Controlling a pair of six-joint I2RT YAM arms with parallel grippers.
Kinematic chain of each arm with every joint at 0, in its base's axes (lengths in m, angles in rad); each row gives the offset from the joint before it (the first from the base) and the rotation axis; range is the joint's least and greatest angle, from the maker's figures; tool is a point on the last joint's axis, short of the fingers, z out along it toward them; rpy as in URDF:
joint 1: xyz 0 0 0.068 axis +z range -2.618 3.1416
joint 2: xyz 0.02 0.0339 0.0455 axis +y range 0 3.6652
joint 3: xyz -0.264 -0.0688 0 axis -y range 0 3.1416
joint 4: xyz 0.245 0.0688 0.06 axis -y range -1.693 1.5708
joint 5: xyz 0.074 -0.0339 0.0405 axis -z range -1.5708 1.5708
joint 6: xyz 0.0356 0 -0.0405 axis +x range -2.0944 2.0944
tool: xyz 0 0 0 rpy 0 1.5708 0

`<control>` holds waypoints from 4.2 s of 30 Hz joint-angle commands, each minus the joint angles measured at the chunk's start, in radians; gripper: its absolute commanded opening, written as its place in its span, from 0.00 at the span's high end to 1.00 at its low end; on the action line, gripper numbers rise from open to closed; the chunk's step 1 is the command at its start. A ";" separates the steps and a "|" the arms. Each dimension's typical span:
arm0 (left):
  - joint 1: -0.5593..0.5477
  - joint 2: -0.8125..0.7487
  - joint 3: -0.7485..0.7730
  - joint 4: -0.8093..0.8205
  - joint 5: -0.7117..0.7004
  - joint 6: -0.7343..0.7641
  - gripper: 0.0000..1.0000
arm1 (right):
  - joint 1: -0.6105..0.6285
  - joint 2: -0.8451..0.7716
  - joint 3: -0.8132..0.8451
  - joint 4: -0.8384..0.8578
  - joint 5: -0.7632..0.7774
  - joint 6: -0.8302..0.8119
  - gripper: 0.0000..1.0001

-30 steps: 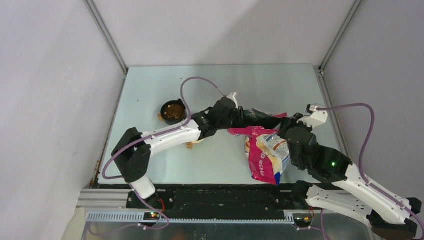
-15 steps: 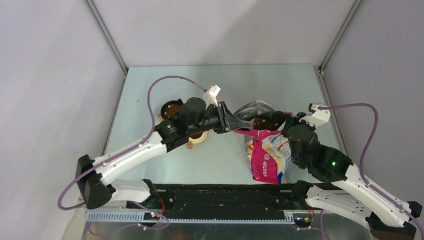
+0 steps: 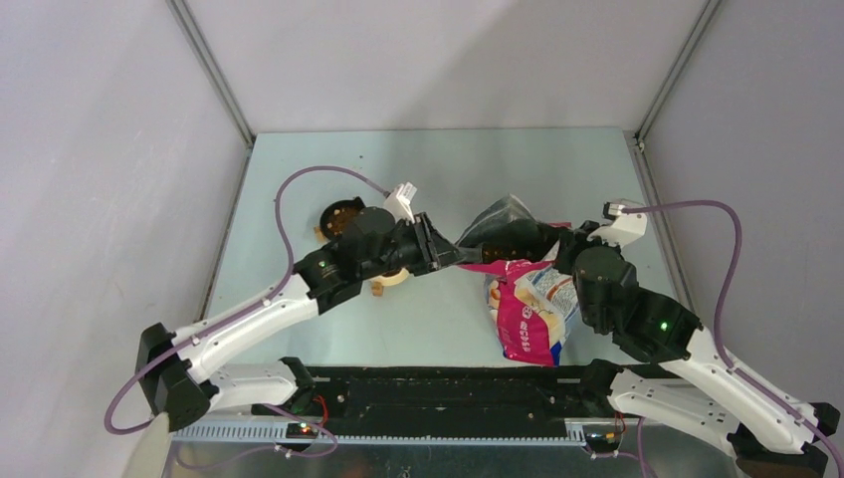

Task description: Serve the pet food

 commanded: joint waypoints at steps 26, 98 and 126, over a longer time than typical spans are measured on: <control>0.043 -0.228 -0.220 0.385 -0.018 -0.142 1.00 | 0.000 -0.048 0.005 0.111 -0.100 -0.018 1.00; 0.151 -0.547 -0.606 0.752 -0.269 -0.387 1.00 | 0.033 -0.088 0.005 0.046 -0.009 0.013 1.00; 0.154 -1.121 -0.628 -0.150 -0.672 -0.330 1.00 | 0.027 -0.027 0.005 0.067 0.031 -0.019 1.00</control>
